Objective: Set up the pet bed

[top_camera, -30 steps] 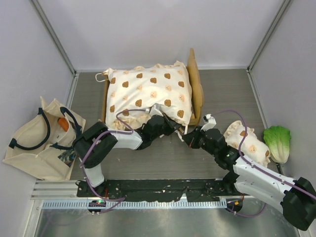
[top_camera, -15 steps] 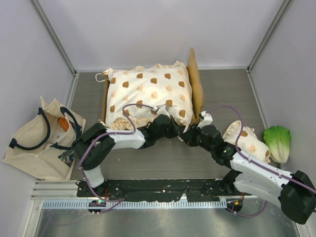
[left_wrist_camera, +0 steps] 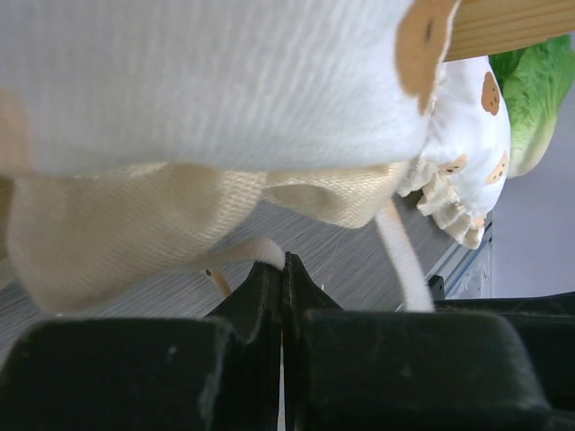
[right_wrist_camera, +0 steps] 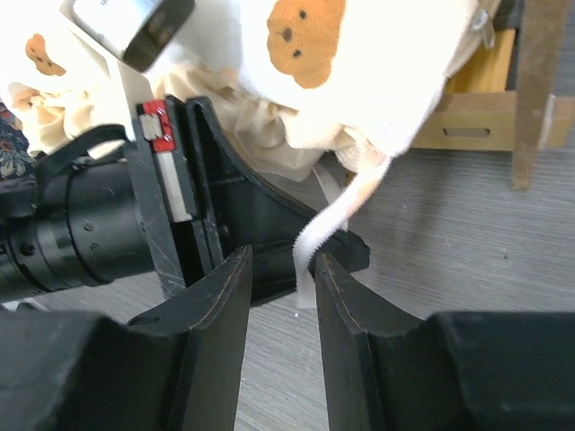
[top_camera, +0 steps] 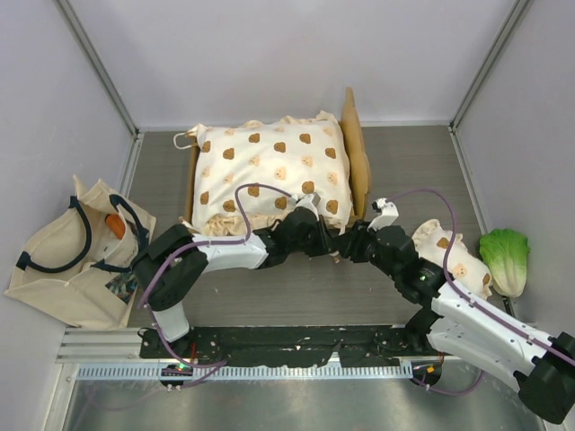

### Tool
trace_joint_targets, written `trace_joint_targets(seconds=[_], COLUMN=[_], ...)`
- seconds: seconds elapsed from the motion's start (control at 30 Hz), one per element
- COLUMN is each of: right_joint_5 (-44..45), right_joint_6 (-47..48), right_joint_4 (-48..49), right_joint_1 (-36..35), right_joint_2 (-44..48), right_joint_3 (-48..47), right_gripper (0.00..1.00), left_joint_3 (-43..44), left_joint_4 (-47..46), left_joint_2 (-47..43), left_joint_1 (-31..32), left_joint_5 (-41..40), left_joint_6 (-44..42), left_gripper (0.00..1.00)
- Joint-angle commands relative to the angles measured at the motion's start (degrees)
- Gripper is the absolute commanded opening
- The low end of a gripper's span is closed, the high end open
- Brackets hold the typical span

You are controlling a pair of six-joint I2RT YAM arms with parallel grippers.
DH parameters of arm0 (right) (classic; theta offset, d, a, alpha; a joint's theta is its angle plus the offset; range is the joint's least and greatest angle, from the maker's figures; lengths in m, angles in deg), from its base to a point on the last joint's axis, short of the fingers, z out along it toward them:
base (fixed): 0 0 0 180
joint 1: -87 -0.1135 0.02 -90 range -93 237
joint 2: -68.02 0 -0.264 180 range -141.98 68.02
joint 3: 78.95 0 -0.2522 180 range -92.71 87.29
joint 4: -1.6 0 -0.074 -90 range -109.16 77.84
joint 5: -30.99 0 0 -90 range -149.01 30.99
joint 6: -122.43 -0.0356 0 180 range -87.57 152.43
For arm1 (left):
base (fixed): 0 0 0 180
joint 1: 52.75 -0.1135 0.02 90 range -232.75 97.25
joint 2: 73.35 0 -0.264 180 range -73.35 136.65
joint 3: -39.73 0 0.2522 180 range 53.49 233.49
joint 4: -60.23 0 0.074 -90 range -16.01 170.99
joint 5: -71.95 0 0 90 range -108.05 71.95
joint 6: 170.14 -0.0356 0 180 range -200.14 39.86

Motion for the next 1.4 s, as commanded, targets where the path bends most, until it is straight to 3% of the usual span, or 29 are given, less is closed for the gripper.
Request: trace_joint_targets(seconds=[0.0, 0.2, 0.33, 0.9, 1.1, 1.27, 1.37], right_joint_5=[3.6, 3.3, -3.2, -5.6, -5.6, -4.8, -4.2], right_joint_6=[-0.9, -3.9, -3.6, -2.2, -2.1, -2.1, -2.2], right_joint_4=[-7.6, -15.9, -15.9, -0.4, 0.7, 0.9, 0.4], right_joint_1=[-0.1, -0.1, -0.1, -0.1, -0.1, -0.1, -0.1], right_joint_2=[4.3, 10.3, 9.3, -4.6, -6.1, -5.6, -4.9], right_joint_3=[-2.2, -0.9, 0.0, 2.2, 2.2, 3.2, 3.8], right_gripper=[0.40, 0.43, 0.43, 0.42, 0.32, 0.04, 0.01], left_joint_3=[2.3, 2.6, 2.8, 1.7, 1.3, 0.8, 0.1], left_joint_4=[0.3, 0.7, 0.6, -2.2, -3.1, -3.7, -4.0], left_joint_2=[-0.1, -0.7, -0.3, -0.2, -0.2, -0.2, -0.8], left_joint_1=[0.1, 0.0, 0.0, 0.0, 0.0, 0.0, 0.0], left_joint_5=[1.2, 1.0, 1.8, 4.0, 4.3, 4.6, 4.2], left_joint_6=[-1.6, -1.9, -1.6, 0.2, 0.8, 1.0, 0.8], left_gripper=[0.00, 0.00, 0.00, 0.00, 0.00, 0.00, 0.00])
